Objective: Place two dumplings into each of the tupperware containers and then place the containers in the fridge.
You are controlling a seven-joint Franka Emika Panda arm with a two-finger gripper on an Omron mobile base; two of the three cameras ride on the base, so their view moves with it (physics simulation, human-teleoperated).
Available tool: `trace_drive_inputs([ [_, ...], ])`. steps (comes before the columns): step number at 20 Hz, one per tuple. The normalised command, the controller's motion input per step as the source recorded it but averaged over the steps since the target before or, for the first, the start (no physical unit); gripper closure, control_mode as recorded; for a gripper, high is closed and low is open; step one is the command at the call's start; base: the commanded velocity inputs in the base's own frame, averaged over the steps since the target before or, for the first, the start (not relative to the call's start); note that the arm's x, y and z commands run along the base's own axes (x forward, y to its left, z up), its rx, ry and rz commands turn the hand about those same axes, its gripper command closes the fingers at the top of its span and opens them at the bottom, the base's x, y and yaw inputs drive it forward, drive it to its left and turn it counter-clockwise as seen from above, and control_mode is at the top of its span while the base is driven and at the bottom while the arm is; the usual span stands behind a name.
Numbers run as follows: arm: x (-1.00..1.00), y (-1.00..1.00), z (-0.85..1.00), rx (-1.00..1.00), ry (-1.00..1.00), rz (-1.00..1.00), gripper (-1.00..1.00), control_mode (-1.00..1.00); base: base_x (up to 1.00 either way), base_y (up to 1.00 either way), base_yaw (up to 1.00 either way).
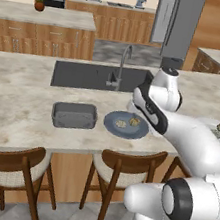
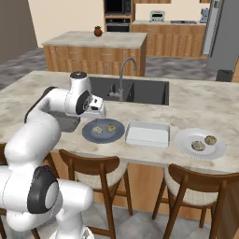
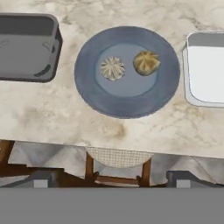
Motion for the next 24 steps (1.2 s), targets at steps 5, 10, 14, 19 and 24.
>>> trace_drive_inputs([
  [5, 0.61, -0.07, -0.56, 0.00, 0.01, -0.02, -1.00, -1.00, 0.00, 0.00, 0.00],
  [10, 0.27, 0.20, -0.51, 0.00, 0.03, 0.01, -1.00, -1.00, 0.00, 0.00, 0.00],
  [14, 0.50, 0.43, -0.48, 0.00, 0.00, 0.06, -1.00, -1.00, 0.00, 0.00, 0.00],
  [19, 0.77, 0.16, -0.48, 0.00, 0.04, 0.05, -1.00, -1.00, 0.00, 0.00, 0.00],
  [24, 0.66, 0.00, -0.41, 0.00, 0.10, 0.02, -1.00, -1.00, 0.00, 0.00, 0.00],
])
